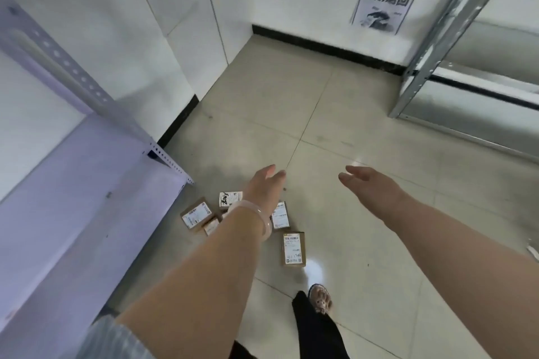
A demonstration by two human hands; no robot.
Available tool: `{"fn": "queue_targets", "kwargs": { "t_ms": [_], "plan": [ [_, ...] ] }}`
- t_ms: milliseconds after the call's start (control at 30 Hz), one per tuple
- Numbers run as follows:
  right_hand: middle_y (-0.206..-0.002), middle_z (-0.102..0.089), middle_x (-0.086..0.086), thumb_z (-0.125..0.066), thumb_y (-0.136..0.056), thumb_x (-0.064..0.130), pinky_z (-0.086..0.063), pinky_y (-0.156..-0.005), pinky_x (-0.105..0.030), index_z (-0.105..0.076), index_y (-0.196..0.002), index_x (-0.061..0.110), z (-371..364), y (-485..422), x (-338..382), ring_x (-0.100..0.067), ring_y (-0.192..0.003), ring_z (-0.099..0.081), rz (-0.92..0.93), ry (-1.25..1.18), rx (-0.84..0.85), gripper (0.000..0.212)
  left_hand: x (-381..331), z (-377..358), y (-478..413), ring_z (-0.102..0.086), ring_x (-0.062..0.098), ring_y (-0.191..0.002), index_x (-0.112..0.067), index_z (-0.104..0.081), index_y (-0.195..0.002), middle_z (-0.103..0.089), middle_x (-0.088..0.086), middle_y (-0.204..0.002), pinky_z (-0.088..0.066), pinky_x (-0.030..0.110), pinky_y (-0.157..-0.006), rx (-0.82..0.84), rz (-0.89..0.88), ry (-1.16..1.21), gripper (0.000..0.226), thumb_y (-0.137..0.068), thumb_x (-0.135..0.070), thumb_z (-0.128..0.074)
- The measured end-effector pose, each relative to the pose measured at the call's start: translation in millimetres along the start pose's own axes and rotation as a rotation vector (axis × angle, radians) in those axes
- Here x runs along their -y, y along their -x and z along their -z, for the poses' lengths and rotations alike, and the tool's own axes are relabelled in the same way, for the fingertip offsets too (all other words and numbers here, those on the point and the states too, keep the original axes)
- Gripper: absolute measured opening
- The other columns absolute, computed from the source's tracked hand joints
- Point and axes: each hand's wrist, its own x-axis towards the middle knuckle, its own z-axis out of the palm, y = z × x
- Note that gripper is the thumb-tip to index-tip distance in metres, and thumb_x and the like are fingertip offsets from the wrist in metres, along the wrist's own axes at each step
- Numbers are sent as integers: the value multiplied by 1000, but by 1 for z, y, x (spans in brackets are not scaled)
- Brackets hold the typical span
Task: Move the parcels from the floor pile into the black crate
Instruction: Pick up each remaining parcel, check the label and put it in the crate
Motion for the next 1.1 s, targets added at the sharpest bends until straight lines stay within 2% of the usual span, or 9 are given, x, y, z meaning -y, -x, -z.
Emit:
{"fn": "queue_targets", "kwargs": {
  "t_ms": [267,367,533,700,767,867,967,1033,1100],
  "plan": [
    [-131,-56,0,-59,-87,42,-31,-85,-20,-50,-133,27,-78,-142,-75,-14,-110,-53,-69,103,155,49,77,-28,-129,-47,15,-113,-28,-39,-142,-49,-2,-136,-35,23,-88,-62,109,-58,48,-94,-32,-45],
    [-137,-53,0,-56,-89,43,-32,-85,-21,-47,-136,28,-139,-203,-149,-17,-122,-50,-156,183,254,51,149,-47,-190,-37,22,-135,-30,-35,-144,-39,-3,-149,-28,33,-106,-17,188,-132,48,-97,-34,-42],
    [-139,-51,-6,-48,-93,39,-34,-81,-22,-45,-138,23,-229,-303,-281,-22,-109,-55,-314,312,245,48,290,-95,-283,-45,28,-132,-33,-33,-144,-46,-4,-145,-38,38,-105,56,312,-156,47,-97,-30,-39],
    [-147,-40,-9,-48,-93,26,-38,-75,-24,-25,-148,24,-298,-349,-399,-26,-112,-54,-454,275,225,60,418,-141,-342,-46,8,-119,-33,-31,-145,-35,-5,-152,-26,15,-89,31,447,-124,49,-98,-24,-39],
    [-152,-32,-8,-48,-93,22,-36,-84,-25,-12,-151,24,-318,-355,-431,-27,-123,-47,-542,182,240,68,453,-156,-358,-48,-1,-95,-31,-26,-147,-32,-3,-153,-32,1,-77,16,507,-85,53,-98,-19,-39],
    [-149,-38,-5,-47,-94,12,-29,-92,-24,-16,-150,24,-339,-357,-459,-24,-127,-45,-546,36,288,65,485,-176,-372,-49,11,-117,-27,-22,-148,-35,-1,-152,-30,13,-87,88,540,-84,54,-98,-18,-39],
    [-135,-55,-3,-46,-91,4,-40,-102,-36,-34,-142,31,-348,-353,-464,-23,-115,-56,-512,-48,313,59,497,-188,-371,-53,12,-115,-29,-23,-148,-47,-6,-143,-34,12,-81,171,550,-66,54,-98,-16,-40],
    [-129,-59,1,-47,-90,5,-49,-90,-32,-41,-140,34,-341,-346,-455,-19,-108,-60,-543,-104,300,58,494,-186,-362,-58,7,-99,-29,-25,-147,-50,-11,-136,-41,2,-68,169,575,-17,56,-97,-14,-43],
    [-106,-67,17,-48,-89,7,-47,-62,-10,-53,-125,40,-328,-334,-438,4,-86,-64,-534,-122,271,49,483,-179,-348,-56,2,-91,-29,-27,-147,-50,-13,-133,-43,6,-62,130,580,43,56,-96,-13,-44]
  ]
}}
